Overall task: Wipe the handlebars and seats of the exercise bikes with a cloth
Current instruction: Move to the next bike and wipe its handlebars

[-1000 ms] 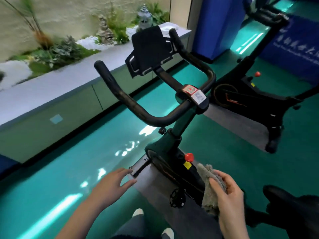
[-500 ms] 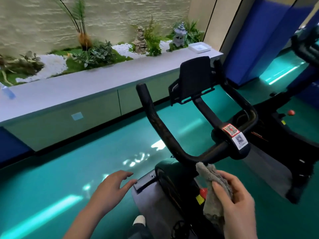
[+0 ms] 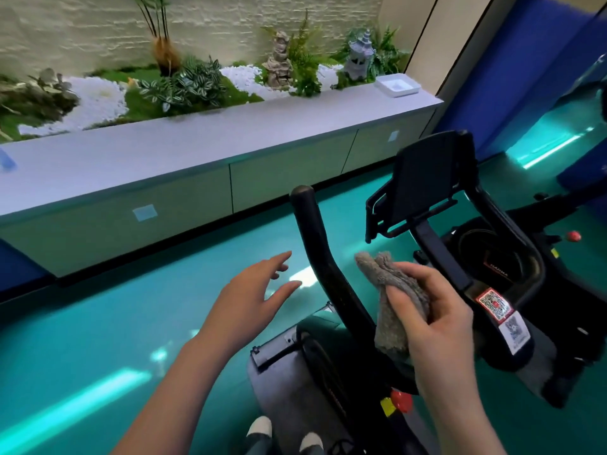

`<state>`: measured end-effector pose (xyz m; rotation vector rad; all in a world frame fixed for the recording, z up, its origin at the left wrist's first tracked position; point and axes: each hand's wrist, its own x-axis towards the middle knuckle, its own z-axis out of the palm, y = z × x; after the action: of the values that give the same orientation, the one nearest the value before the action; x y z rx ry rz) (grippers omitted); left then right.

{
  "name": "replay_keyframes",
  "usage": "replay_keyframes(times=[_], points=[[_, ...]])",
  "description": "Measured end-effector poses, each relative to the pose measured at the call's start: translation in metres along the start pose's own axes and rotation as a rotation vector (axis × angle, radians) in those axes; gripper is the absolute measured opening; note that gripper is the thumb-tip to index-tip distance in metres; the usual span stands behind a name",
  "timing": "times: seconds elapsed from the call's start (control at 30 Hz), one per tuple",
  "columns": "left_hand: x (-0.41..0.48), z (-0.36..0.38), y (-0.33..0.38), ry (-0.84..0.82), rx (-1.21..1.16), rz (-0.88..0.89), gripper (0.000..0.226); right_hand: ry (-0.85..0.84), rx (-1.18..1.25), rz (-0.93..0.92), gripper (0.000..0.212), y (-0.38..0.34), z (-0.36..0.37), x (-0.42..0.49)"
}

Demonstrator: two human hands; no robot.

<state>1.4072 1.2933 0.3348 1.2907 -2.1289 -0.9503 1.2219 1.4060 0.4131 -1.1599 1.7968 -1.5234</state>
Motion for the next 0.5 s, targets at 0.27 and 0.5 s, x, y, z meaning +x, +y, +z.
replay_keyframes(times=[0.27,0.5], points=[[0.041,-0.011,0.035,0.185,-0.223,-0.012,0.064,-0.186,-0.025,-0.272,0.021,-0.035,0.060,0.085],[0.050,-0.001,0.046,0.283,-0.466,-0.090,0.046,-0.458,-0.426,-0.322,0.025,-0.037,0.093,0.137]])
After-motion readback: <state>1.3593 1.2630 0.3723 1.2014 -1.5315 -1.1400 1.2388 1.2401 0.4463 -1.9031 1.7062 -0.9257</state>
